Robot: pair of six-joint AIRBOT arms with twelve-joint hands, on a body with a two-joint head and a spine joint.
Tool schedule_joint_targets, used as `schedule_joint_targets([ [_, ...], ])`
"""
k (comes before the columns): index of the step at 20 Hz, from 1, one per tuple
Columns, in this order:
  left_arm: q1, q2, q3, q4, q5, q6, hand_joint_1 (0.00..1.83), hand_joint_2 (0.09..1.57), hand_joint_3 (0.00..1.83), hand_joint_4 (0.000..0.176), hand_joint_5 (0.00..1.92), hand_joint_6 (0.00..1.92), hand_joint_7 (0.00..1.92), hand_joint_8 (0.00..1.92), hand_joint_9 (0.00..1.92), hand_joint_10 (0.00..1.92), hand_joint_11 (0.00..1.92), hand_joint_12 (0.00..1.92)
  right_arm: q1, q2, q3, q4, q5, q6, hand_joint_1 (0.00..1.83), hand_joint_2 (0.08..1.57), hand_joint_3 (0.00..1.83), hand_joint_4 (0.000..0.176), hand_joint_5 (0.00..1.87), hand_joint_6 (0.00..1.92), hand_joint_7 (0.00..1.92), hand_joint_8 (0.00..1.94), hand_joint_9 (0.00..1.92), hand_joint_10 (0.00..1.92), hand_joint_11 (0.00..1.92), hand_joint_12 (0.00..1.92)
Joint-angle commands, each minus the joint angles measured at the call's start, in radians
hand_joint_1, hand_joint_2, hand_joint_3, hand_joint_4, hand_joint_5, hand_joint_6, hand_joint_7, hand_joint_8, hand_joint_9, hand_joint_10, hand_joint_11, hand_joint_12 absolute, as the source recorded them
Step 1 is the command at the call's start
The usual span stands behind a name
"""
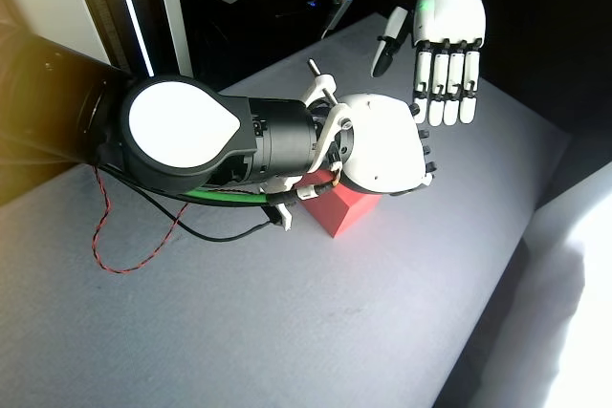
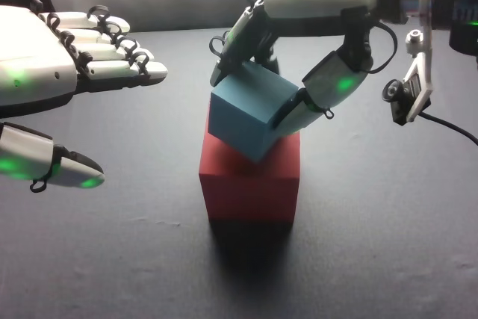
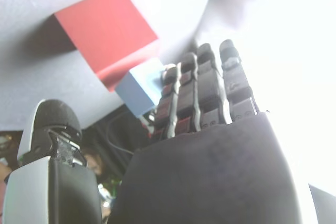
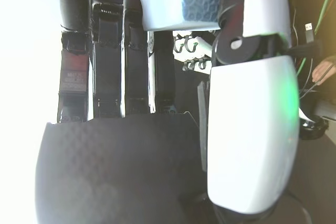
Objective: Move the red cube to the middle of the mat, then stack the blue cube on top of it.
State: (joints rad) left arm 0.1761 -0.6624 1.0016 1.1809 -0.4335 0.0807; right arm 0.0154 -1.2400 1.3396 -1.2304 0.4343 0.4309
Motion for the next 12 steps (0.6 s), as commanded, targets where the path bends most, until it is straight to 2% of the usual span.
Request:
schedule_joint_targets([
  [1, -0.013, 0.015, 0.009, -0.038, -0.044, 0.000, 0.32, 1.15, 0.00, 0.000, 0.04, 0.00, 0.11, 0.00, 0.12, 0.00, 0.01, 0.05, 0.012, 0.007, 0.002, 0.033, 0.031, 0.008, 1.38, 1.11, 0.00, 0.000, 0.96, 0.85, 1.03, 1.07, 0.86, 1.19, 0.56, 1.22],
  [6, -0.013, 0.015, 0.007, -0.037, -0.047, 0.000, 0.35, 1.15, 0.00, 0.000, 0.03, 0.00, 0.08, 0.00, 0.08, 0.00, 0.00, 0.00, 0.010, 0.006, 0.002, 0.019, 0.030, 0.008, 1.38, 1.12, 0.00, 0.000, 0.96, 0.86, 1.02, 1.09, 0.83, 1.22, 0.53, 1.25],
  [8, -0.013, 0.015, 0.007, -0.037, -0.047, 0.000, 0.30, 1.15, 0.00, 0.000, 0.06, 0.01, 0.12, 0.01, 0.12, 0.01, 0.03, 0.01, 0.006, 0.006, 0.001, 0.015, 0.030, 0.008, 1.37, 1.12, 0.00, 0.000, 0.95, 0.86, 0.99, 1.13, 0.83, 1.23, 0.52, 1.26],
  [10, -0.013, 0.015, 0.007, -0.037, -0.047, 0.000, 0.28, 1.16, 0.00, 0.000, 0.05, 0.00, 0.11, 0.01, 0.10, 0.00, 0.00, 0.00, 0.000, 0.006, 0.001, 0.010, 0.030, 0.008, 1.38, 1.11, 0.00, 0.000, 0.96, 0.85, 1.03, 1.07, 0.85, 1.20, 0.55, 1.22],
  [12, -0.013, 0.015, 0.007, -0.037, -0.047, 0.000, 0.28, 1.16, 0.00, 0.000, 0.03, 0.00, 0.11, 0.00, 0.11, 0.00, 0.01, 0.01, -0.006, 0.006, 0.001, 0.010, 0.031, 0.008, 1.37, 1.12, 0.00, 0.000, 0.95, 0.86, 1.02, 1.09, 0.83, 1.23, 0.53, 1.23],
])
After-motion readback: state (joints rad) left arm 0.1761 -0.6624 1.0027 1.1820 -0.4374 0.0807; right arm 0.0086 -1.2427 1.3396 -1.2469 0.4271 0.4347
